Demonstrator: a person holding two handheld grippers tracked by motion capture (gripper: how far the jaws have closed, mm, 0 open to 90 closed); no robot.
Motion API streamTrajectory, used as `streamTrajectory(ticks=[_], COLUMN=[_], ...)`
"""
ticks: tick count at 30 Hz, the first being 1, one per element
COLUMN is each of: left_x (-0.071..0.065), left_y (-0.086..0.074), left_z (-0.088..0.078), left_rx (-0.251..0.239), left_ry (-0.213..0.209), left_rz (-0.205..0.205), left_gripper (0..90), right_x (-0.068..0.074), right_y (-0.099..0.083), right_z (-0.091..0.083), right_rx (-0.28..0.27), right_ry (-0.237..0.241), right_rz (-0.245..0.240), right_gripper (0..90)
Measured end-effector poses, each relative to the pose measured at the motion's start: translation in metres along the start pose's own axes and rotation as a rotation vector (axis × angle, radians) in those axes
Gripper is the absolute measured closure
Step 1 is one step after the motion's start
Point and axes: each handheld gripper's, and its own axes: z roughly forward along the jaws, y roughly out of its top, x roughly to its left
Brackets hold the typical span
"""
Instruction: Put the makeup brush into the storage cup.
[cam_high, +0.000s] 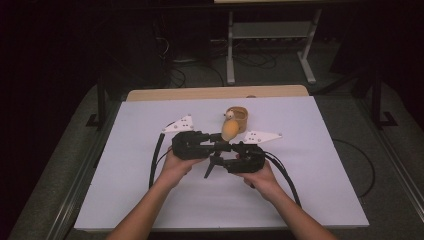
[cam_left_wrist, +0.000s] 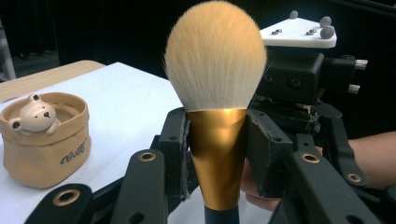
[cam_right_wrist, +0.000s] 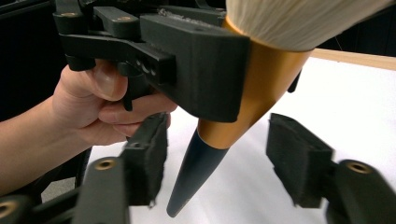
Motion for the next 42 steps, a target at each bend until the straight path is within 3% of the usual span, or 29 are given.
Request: streamTrajectory(ticks=[8, 18, 22, 30, 42], left_x=[-0.001, 0.001, 0.0, 0.0, 0.001], left_y=[-0.001, 0.0, 0.0, -0.001, 0.0], left_z=[0.002, -0.001, -0.002, -0.002, -0.015], left_rx=[0.002, -0.016, -0.012, -0.011, 0.009], left_ry=[-0.003, -0.015, -0.012, -0.005, 0.024], left_rz=[0.001, -0.003, 0.002, 0.019, 0.056], left_gripper=[61.6, 61.7, 61.8, 60.3, 39.8], right_x=[0.002, 0.0, -0.002, -0.002, -0.005], right_y=[0.001, 0.002, 0.002, 0.002, 0.003], right_z=[-0.001, -0.004, -0.005, -0.005, -0.009], right_rx=[-0.011, -0.012, -0.01, 0.003, 0.027], right_ry=[-0.002, 0.004, 0.003, -0.011, -0.068], right_rz=[0.007, 0.038, 0.062, 0.064, 0.051], right_gripper=[58.9, 68.6, 70.8, 71.4, 71.4])
